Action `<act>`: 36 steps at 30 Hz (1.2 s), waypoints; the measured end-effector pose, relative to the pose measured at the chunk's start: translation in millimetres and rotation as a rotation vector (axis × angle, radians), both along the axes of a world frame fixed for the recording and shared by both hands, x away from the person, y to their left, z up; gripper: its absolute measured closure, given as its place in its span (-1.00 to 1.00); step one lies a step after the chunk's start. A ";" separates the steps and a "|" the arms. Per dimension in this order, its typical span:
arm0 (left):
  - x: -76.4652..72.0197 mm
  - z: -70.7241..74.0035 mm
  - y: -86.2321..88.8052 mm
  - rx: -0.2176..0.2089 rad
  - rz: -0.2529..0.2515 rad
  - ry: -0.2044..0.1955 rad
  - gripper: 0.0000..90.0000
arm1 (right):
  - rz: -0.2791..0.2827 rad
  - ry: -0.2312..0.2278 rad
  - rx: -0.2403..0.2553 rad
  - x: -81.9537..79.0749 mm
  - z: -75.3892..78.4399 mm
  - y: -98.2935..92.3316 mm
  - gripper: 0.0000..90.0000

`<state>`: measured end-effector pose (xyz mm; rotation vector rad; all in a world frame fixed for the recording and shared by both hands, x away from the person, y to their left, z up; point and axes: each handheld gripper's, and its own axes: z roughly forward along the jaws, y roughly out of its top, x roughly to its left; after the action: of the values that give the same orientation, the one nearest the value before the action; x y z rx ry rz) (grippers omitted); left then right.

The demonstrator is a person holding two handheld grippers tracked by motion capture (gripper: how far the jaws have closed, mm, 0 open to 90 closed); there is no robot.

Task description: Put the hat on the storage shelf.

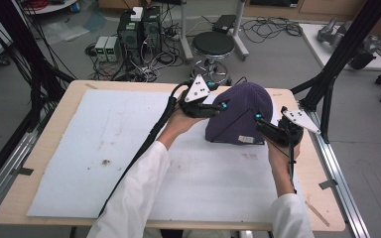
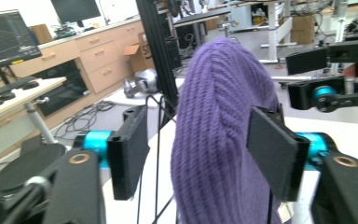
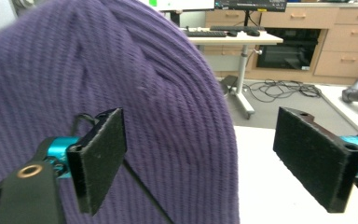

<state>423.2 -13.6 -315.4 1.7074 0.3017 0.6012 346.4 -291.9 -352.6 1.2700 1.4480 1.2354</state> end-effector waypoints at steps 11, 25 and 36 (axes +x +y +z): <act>-18.2 9.1 40.2 -0.046 0.041 -0.006 -0.31 | 0.004 -0.015 0.009 -11.4 5.7 7.6 -0.73; -55.0 -0.3 96.7 -0.066 0.103 0.002 -0.36 | 0.051 0.025 0.017 -39.6 9.3 10.9 -0.73; -104.7 -13.9 182.5 -0.124 0.265 -0.004 -0.40 | 0.069 0.086 0.004 -68.1 -20.0 17.0 -0.74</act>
<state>318.5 168.9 -329.3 1.5577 0.5567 0.7636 278.3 -274.9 -372.6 1.2998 1.5632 1.2425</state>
